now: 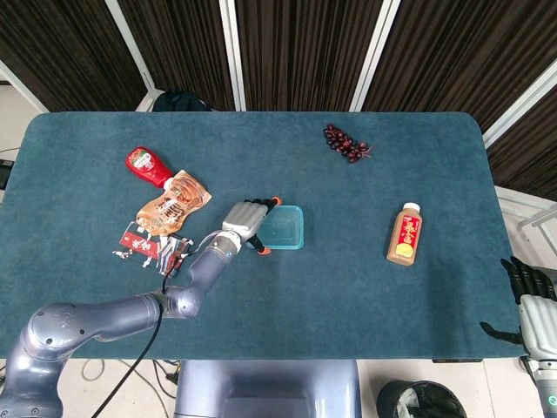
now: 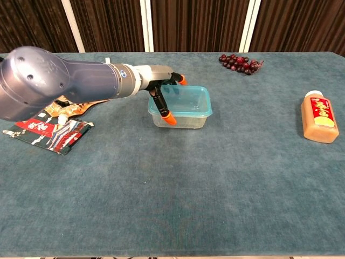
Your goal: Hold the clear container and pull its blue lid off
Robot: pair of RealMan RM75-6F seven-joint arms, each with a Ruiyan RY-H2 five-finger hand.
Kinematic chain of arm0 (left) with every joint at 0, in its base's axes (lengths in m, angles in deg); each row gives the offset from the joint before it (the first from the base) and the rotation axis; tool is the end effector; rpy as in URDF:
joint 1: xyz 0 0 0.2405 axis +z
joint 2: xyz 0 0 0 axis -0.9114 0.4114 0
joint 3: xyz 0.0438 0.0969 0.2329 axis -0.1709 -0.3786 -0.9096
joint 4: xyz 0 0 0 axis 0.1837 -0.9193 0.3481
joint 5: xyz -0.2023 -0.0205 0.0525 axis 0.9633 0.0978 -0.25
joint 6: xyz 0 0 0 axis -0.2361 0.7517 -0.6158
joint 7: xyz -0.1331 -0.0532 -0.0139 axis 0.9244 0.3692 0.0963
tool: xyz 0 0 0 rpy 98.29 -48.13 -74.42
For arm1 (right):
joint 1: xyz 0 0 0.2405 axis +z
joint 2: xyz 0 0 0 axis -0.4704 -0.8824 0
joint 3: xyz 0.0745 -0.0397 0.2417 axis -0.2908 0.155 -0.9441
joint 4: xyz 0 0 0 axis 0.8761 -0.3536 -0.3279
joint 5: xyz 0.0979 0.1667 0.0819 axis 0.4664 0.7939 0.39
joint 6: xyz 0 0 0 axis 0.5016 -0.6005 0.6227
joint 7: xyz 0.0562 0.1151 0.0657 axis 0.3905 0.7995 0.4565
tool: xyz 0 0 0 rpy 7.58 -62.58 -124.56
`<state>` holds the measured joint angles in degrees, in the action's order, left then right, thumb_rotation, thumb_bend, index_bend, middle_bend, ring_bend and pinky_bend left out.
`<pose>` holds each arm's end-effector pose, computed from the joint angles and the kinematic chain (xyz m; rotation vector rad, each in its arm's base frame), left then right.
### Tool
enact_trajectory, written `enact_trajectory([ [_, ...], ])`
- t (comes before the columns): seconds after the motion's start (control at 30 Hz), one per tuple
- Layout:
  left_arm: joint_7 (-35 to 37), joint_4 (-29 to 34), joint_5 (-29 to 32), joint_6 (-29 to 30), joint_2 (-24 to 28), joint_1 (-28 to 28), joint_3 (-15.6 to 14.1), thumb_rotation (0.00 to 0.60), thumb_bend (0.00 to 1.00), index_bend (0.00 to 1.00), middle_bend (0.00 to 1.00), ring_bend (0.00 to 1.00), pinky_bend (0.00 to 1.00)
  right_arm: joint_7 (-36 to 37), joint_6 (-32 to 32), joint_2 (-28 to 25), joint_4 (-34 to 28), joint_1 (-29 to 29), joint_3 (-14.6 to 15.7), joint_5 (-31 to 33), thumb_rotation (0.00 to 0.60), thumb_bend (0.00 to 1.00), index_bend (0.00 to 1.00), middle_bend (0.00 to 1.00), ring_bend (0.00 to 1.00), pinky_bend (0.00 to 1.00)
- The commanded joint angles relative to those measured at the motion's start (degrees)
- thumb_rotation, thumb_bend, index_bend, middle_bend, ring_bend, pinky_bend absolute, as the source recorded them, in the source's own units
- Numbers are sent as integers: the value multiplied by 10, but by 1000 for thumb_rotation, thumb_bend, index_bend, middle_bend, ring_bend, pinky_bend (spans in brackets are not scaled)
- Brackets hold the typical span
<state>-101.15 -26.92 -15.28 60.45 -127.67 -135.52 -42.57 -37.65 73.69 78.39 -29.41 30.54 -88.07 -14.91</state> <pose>-0.0390 0.4185 -0.0973 -1.9824 -1.1799 -0.8080 -0.3294 -0.1686 0.1757 1.2674 -1.0757 0.8038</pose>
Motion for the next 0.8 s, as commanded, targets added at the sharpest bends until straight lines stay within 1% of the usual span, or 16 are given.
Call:
enact_trajectory([
  [0.03, 10, 12, -36, 15, 0, 10, -7, 600, 152, 228, 355, 295, 416, 0, -1, -2, -3, 0, 1, 0, 600, 193, 0, 0, 0, 0],
  [0.27, 40, 72, -142, 13, 41, 38, -34, 600, 152, 228, 351, 286, 401, 1, -1, -8, -12, 2, 1, -6, 600, 193, 0, 0, 0, 0],
  [0.43, 91, 107, -209, 10, 62, 59, -37, 600, 153, 228, 348, 282, 399, -11, -1, -14, -27, 6, 5, -23, 600, 193, 0, 0, 0, 0],
  [0.63, 139, 118, -271, 14, 61, 73, -41, 600, 152, 228, 342, 282, 399, -37, -16, -7, -54, 22, 7, -39, 600, 193, 0, 0, 0, 0],
  [0.8, 170, 120, -301, 16, 52, 79, -42, 600, 152, 228, 338, 278, 399, -72, -40, 21, -83, 45, 5, -46, 600, 193, 0, 0, 0, 0],
])
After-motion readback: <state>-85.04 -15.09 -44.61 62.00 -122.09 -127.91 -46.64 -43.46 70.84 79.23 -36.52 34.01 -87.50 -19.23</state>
